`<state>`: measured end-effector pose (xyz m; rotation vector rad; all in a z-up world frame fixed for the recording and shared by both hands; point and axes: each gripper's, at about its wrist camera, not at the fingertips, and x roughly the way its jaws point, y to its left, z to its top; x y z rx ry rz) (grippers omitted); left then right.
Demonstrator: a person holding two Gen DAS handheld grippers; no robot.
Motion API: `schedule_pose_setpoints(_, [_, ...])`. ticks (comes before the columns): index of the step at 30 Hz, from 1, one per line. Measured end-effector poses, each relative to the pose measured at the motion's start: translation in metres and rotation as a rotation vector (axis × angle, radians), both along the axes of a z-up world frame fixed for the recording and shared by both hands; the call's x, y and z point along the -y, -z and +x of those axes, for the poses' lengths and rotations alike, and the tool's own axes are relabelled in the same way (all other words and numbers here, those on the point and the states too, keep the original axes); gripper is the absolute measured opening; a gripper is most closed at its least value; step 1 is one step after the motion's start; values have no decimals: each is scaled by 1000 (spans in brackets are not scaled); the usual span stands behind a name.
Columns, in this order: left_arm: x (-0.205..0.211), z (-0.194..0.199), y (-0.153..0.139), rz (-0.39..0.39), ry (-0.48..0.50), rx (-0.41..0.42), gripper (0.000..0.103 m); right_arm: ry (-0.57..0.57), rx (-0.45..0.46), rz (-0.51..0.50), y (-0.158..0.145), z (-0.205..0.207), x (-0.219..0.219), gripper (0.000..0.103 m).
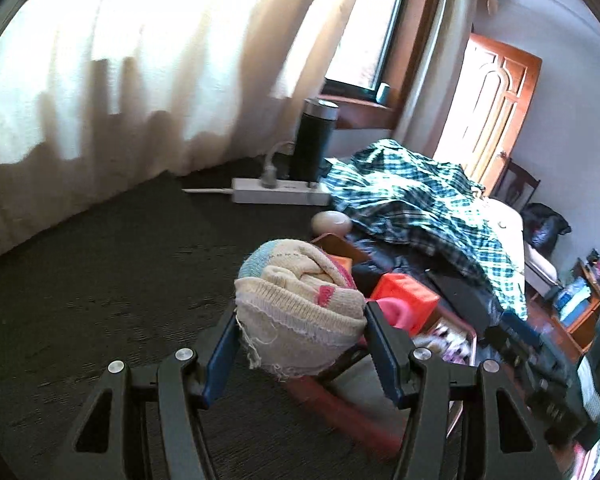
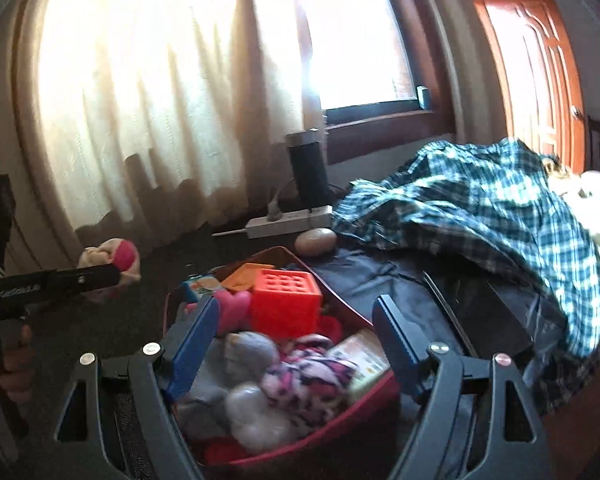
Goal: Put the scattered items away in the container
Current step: 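Carry the pink rope toy and knit ball into the red tin and release both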
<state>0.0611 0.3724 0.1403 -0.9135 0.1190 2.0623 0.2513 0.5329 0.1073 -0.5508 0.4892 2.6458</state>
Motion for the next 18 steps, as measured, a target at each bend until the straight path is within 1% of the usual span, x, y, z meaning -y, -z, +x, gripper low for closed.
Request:
schedule_pose_setpoints(2, [-19, -4, 4, -5, 11, 24, 62, 13, -4, -31, 6, 3, -7, 81])
schedule_pose_setpoints(4, [-34, -9, 10, -23, 18, 31, 62, 12, -7, -49, 10, 4, -9, 81])
schedule_pose_setpoints(6, [-47, -12, 17, -40, 24, 36, 62, 6, -9, -51, 11, 4, -9, 81])
schedule_pose_setpoints(8, [-61, -17, 29, -72, 27, 49, 62, 0, -11, -43, 11, 3, -7, 81])
schedule_pose_setpoints(11, [-70, -21, 48, -113, 37, 54, 62, -5, -8, -15, 12, 2, -2, 81])
schedule_pose_setpoints(15, [-68, -21, 53, -103, 55, 47, 62, -17, 1, -11, 16, -2, 2, 81])
schedule_pose_setpoints(17, [-65, -20, 53, -103, 62, 46, 65, -21, 10, -11, 18, -4, 4, 81])
schedule_pose_setpoints(18, [-64, -19, 52, -107, 63, 42, 72, -24, 14, -12, 19, -5, 5, 81])
